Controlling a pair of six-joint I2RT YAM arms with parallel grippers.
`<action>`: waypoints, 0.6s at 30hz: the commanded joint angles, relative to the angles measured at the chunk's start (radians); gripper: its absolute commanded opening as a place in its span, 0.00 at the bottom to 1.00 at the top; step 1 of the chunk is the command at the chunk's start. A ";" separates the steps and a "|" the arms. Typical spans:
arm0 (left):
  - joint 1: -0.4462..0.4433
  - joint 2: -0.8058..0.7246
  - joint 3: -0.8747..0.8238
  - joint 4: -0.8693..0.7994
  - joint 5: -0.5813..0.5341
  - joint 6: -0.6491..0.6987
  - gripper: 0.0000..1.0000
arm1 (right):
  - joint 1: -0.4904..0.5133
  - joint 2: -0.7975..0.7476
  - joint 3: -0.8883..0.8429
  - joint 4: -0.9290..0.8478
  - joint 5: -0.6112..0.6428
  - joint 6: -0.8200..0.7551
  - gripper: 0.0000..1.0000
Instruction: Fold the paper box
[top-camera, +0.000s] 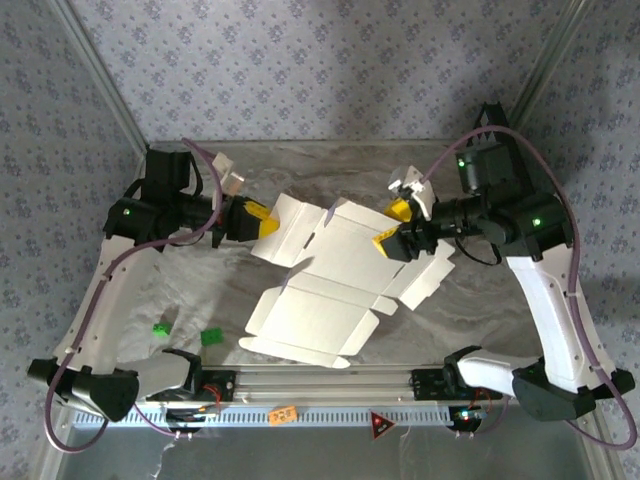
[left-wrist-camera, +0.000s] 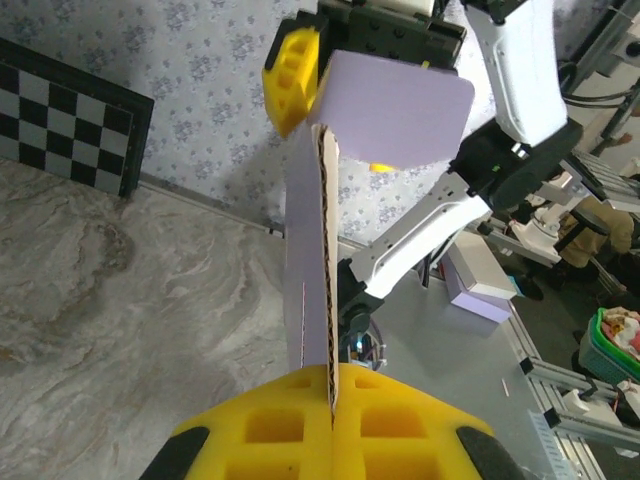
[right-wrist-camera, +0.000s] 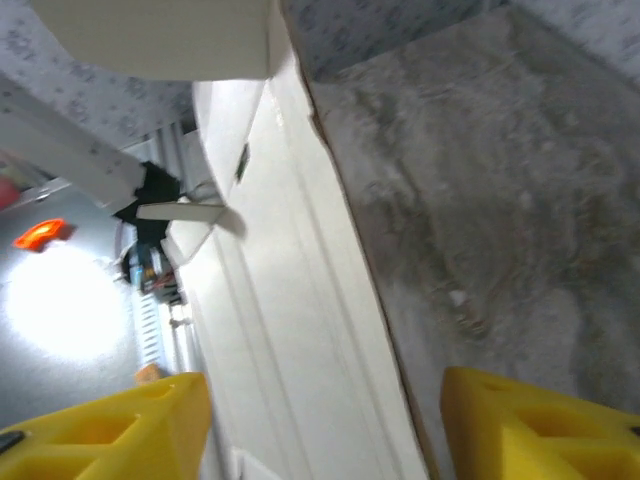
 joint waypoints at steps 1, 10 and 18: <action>-0.007 -0.023 0.024 -0.030 0.067 0.067 0.06 | 0.048 0.022 0.013 -0.116 0.020 -0.024 0.57; -0.032 -0.031 -0.017 -0.127 0.016 0.192 0.09 | 0.109 0.045 0.009 -0.137 0.025 0.003 0.41; -0.067 -0.025 -0.022 -0.188 -0.039 0.241 0.09 | 0.143 0.096 0.059 -0.200 0.025 -0.020 0.32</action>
